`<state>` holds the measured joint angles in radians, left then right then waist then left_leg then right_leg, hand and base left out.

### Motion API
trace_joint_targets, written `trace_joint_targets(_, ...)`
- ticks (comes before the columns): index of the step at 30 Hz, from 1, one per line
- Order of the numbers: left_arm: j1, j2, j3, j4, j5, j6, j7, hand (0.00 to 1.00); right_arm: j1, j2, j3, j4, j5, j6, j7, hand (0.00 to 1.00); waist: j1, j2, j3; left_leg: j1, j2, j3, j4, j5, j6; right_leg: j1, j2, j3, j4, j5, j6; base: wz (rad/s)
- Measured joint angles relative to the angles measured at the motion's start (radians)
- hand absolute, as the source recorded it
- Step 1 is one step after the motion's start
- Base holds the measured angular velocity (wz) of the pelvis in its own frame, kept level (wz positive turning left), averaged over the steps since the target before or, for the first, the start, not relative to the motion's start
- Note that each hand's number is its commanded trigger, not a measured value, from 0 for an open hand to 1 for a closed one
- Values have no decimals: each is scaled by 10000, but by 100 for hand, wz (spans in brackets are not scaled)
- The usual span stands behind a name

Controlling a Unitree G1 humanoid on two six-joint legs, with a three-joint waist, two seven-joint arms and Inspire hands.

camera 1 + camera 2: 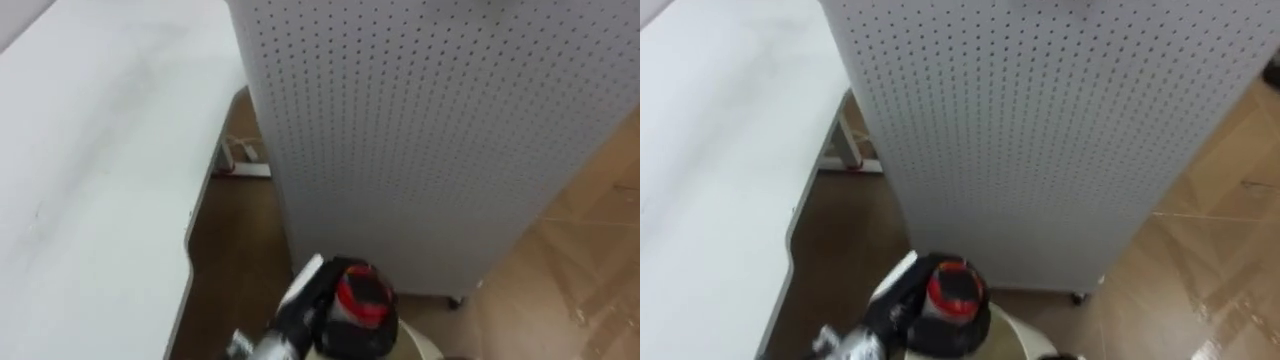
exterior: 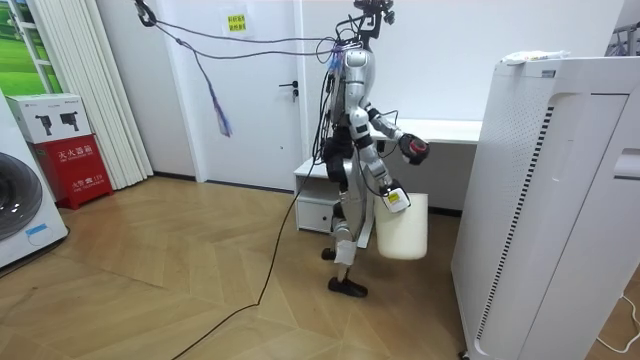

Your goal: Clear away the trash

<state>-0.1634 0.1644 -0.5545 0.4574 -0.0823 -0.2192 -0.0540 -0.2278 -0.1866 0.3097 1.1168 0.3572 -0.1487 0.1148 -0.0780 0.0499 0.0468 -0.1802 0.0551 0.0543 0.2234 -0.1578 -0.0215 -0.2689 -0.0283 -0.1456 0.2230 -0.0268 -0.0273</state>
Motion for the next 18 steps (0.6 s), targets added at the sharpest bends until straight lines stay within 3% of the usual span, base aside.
trace_joint_targets(4,122,36,3,363,404,-5,-82,100,64,-40,-7,105,-39,-32,186,100,-49,4,-12,-219,-271,34,34,119,121,-247,-248,-95,225,-264,85,7)
trace_joint_targets(5,122,-17,3,496,504,-5,-94,96,100,-42,-7,146,-116,-31,194,100,-57,11,-15,-278,-328,31,-4,131,140,-333,-316,-88,363,-302,120,7)
trace_joint_targets(6,123,-50,2,577,532,-4,-122,61,137,-47,-7,152,-126,-31,201,100,-68,26,-30,-319,-349,28,-2,139,155,-359,-344,-96,396,-308,128,6)
trace_joint_targets(8,124,-99,1,739,561,-4,-226,46,178,-49,-36,207,-129,-31,319,100,-109,48,-49,-411,-427,20,15,176,212,-497,-434,-93,540,-334,164,5)
trace_joint_targets(10,124,-121,1,750,561,-5,-266,0,178,-49,-81,207,-144,-31,374,100,-119,78,-75,-547,-470,10,74,185,229,-633,-482,-89,625,-337,171,5)
trace_joint_targets(18,113,-343,-23,874,552,-5,-259,0,138,-37,25,206,-37,-32,439,100,-67,91,-85,-554,-562,177,142,226,296,-822,-596,58,874,-389,239,0)
